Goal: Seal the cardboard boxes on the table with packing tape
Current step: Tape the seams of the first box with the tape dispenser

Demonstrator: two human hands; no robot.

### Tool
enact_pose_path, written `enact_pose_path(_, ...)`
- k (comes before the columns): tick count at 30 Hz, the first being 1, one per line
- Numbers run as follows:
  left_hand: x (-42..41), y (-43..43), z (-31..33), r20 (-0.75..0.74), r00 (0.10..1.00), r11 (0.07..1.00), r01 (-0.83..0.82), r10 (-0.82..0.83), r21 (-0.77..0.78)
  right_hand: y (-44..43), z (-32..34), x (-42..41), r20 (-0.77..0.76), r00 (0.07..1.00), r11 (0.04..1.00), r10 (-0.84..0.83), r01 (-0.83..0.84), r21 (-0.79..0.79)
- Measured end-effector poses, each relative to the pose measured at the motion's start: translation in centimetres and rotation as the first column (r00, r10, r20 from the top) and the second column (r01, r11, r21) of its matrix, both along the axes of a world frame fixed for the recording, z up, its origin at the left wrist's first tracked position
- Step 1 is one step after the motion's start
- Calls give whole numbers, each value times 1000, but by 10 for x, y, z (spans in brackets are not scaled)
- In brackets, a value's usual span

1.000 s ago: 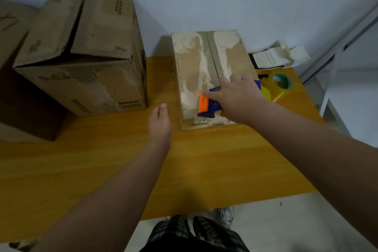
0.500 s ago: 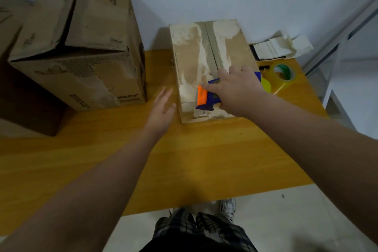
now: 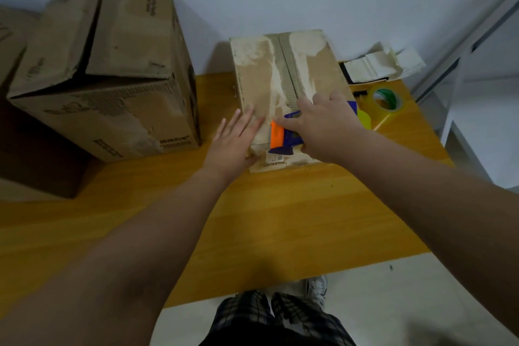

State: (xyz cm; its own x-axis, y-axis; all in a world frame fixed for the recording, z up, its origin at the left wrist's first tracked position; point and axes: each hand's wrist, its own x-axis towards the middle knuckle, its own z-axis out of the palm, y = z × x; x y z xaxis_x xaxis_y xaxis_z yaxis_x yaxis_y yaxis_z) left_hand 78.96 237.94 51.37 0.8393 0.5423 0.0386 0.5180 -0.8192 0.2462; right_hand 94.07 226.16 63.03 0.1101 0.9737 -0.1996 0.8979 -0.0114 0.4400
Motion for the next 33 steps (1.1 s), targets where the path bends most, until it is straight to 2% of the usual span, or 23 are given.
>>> enact_pose_path(4,-3,7,7,-9,998,997,68,-68,29,2,2,-1,-12,1000,1000,-11,11,1)
enact_pose_path(12,-18,-13,18,-66,981,963,191,-182,189,1,5,-3,0,1000,1000,-14,14,-24)
enact_pose_path(21,-10,-51,15,-94,989,989,-104,114,107,16,18,18,-32,992,970,120,-124,-212)
enact_pose_path(26,-10,-55,17,-148,969,978,-183,197,104,-4,28,32,-108,979,977,173,-184,-105)
enact_pose_path(29,-10,-57,19,-166,958,970,-220,235,101,-32,35,60,-61,974,972,217,-221,-78)
enact_pose_path(33,-7,-62,19,-171,952,966,-237,252,103,-50,38,81,-38,987,983,159,-162,-89)
